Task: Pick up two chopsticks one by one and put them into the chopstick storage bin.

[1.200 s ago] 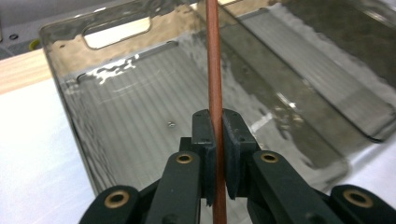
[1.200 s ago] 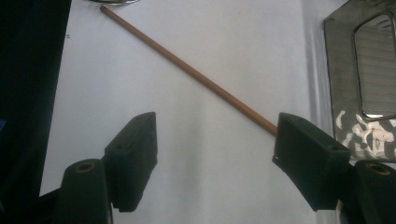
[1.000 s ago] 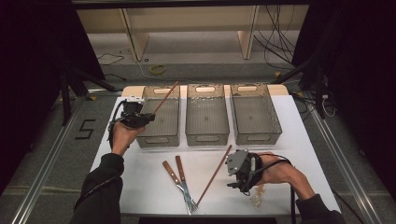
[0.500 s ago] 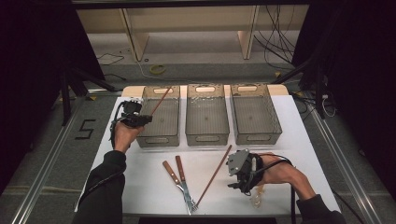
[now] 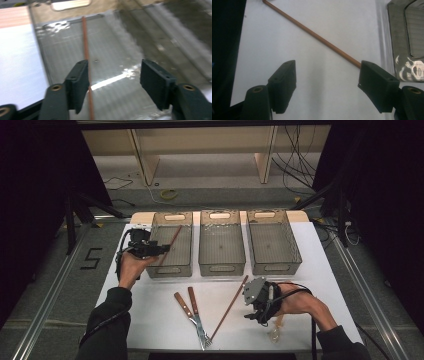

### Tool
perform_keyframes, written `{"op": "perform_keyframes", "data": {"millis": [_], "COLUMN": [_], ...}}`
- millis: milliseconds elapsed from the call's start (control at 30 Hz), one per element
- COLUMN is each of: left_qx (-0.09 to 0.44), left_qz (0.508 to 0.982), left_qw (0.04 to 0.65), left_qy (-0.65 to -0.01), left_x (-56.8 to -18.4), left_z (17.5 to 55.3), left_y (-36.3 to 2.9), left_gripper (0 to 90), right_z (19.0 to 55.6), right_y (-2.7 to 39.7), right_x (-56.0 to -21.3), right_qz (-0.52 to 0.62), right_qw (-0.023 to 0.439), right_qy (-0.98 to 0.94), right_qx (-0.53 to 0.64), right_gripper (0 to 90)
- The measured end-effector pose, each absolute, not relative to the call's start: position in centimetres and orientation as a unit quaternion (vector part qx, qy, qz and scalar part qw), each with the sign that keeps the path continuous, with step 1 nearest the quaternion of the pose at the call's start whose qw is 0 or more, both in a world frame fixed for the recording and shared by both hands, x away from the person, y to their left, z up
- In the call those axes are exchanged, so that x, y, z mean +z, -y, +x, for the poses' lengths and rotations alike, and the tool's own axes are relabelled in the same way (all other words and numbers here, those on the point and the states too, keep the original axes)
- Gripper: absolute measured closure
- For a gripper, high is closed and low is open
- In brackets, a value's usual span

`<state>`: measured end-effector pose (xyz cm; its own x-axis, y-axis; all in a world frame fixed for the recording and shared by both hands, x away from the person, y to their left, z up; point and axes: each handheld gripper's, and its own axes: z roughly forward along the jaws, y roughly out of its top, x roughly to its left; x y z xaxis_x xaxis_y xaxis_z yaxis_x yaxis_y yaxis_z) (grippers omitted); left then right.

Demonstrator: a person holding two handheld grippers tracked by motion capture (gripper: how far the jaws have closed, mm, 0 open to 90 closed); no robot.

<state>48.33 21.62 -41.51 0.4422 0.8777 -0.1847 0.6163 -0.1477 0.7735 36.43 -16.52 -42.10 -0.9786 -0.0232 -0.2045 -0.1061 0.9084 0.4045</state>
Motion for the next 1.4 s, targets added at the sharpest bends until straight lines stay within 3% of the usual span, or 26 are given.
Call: {"op": "perform_keyframes", "data": {"millis": [200, 767, 1400], "left_qx": [0.158, 0.154, 0.145], "left_qz": [0.747, 0.765, 0.785], "left_qw": [0.457, 0.507, 0.491], "left_qy": [-0.456, -0.365, -0.349], "left_x": [-41.0, -42.1, -44.9], "left_z": [44.8, 36.8, 34.8], "left_y": [-20.3, -18.1, -17.8], "left_gripper": [26.6, 18.8, 18.7], "right_z": [37.7, 41.3, 43.0], "right_y": [16.3, 13.1, 11.7], "right_x": [-42.3, -43.2, -45.6], "right_qz": [-0.033, -0.069, -0.069], "right_qw": [0.092, 0.052, 0.015], "right_qy": [-0.974, -0.984, -0.988], "right_qx": [0.203, 0.157, 0.14], "right_gripper": [31.9, 41.4, 48.9]}}
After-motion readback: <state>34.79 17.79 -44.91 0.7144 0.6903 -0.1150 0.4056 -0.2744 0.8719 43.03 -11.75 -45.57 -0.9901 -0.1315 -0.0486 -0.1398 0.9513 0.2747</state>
